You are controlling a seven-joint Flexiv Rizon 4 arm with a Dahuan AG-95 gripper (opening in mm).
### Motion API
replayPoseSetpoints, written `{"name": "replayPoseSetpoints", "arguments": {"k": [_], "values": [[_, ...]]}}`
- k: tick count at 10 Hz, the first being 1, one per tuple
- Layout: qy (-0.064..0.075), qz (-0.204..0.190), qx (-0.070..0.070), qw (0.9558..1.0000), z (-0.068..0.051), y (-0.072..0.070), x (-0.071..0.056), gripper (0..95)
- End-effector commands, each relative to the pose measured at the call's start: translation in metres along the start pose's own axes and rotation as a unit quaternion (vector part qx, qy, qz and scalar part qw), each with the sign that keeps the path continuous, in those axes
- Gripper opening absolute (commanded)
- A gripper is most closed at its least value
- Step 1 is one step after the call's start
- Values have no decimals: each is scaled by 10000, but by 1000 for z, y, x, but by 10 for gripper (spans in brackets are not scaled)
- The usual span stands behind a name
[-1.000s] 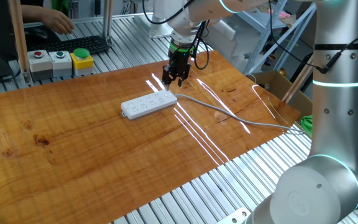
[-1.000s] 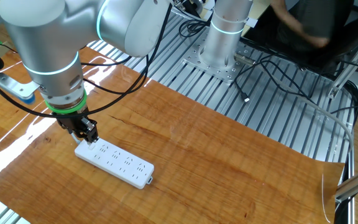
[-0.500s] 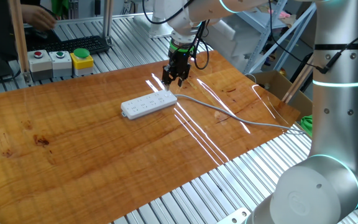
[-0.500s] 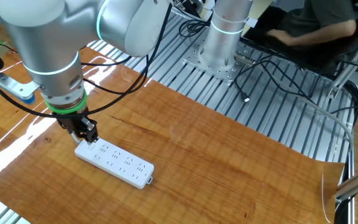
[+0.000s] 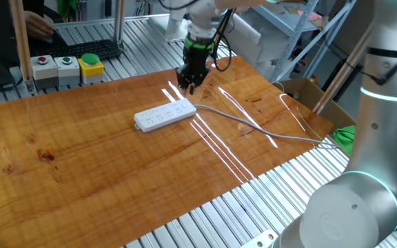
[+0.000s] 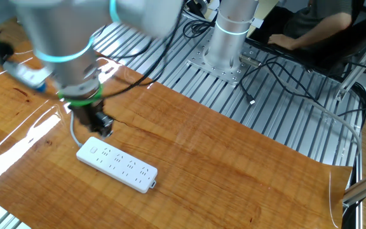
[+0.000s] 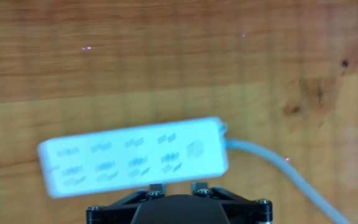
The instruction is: Turn off the power strip by pressing the button
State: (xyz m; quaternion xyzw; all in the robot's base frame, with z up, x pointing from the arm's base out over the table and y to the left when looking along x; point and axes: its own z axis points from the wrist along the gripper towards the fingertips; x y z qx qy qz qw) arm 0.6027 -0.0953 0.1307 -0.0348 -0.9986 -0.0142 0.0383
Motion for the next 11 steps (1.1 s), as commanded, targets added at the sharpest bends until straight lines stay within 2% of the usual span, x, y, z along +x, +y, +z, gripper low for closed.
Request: {"name": "replayPoseSetpoints", "arguments": {"k": [1, 2, 5, 11], "values": [[45, 40, -120, 9999, -14, 13, 3, 0], [48, -30, -192, 9998, -13, 14, 2, 0], [71, -200, -225, 9995, -12, 15, 1, 0], [92, -183, -115, 9997, -12, 15, 1, 0]]}}
